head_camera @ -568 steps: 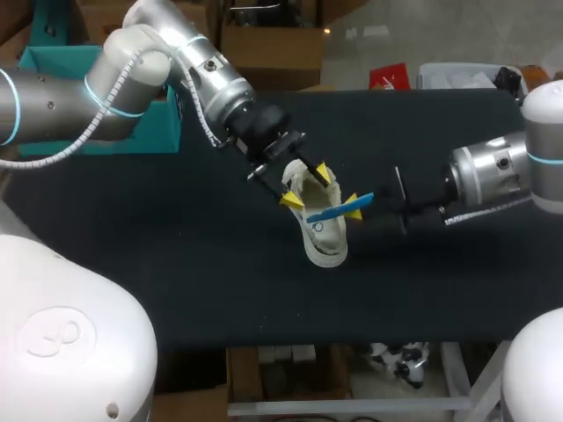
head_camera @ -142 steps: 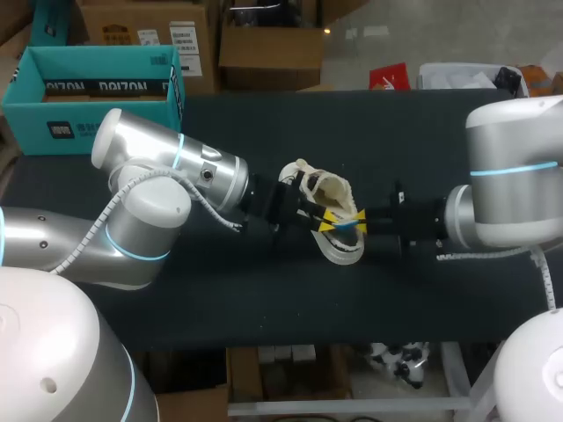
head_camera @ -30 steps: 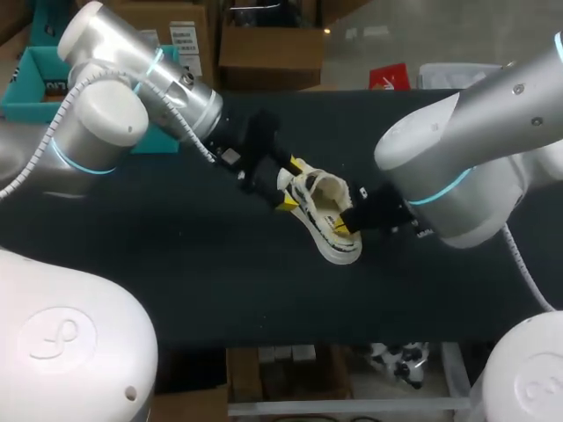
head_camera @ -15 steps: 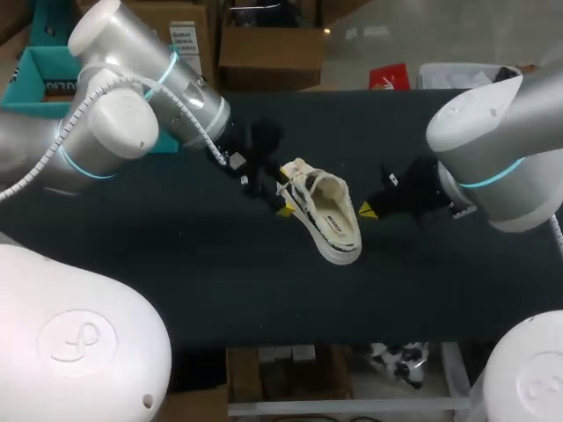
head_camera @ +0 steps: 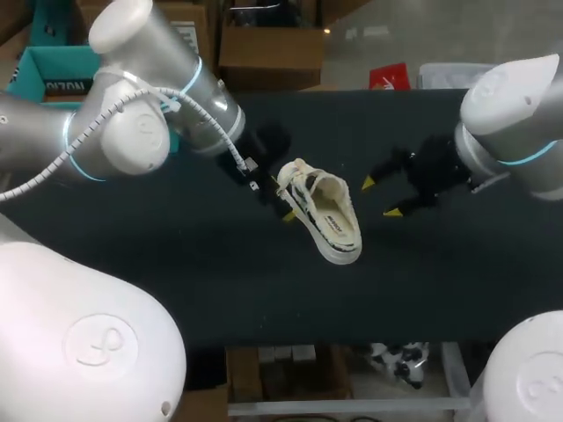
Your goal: Open the shoe tongue, take the insole out of the shoe, put the insole back into the shoe, and pack the shoe into the shoebox
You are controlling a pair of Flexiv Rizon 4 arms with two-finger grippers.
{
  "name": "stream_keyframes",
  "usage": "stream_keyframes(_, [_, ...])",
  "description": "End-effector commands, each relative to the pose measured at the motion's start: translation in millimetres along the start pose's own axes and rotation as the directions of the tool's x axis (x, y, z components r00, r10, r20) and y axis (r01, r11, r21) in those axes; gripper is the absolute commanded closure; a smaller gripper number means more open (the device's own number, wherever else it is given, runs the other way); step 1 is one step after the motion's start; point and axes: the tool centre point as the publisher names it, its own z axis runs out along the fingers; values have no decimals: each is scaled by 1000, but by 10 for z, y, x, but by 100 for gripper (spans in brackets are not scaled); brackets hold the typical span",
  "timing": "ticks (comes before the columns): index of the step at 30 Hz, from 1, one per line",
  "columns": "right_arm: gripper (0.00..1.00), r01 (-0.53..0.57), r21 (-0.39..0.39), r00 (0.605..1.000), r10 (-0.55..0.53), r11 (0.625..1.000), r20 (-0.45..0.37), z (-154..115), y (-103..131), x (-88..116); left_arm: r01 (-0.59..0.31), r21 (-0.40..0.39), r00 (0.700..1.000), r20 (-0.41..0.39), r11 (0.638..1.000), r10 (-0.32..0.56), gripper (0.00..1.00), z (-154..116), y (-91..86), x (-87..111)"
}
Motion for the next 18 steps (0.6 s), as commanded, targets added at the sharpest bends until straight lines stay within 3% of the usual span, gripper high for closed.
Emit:
stream_keyframes(1, [0, 19, 7, 1000, -19, 1000, -15, -122, 56, -92, 147, -41, 972, 193, 988, -136, 0, 11, 51, 58])
stream_keyframes(6, [0, 123, 26, 992, -122, 992, -37, -463, 188, -182, 147, -41, 972, 193, 988, -136, 0, 11, 51, 58])
stream_keyframes(10, [0, 205, 79, 977, -209, 976, 40, -646, 296, -111, 194, -35, 964, 193, 980, -184, 0, 20, 69, 36])
stream_keyframes(11, [0, 245, 127, 966, -253, 961, 50, -669, 322, -82, 218, -32, 958, 196, 975, -208, 0, 31, 77, 38])
stream_keyframes(15, [0, 209, 150, 964, -229, 966, 136, -667, 364, 46, 247, -26, 949, 208, 969, -237, 0, 51, 85, 27])
stream_keyframes(18, [0, 209, 150, 964, -229, 966, 136, -667, 364, 46, 247, -26, 949, 208, 969, -237, 0, 51, 85, 27])
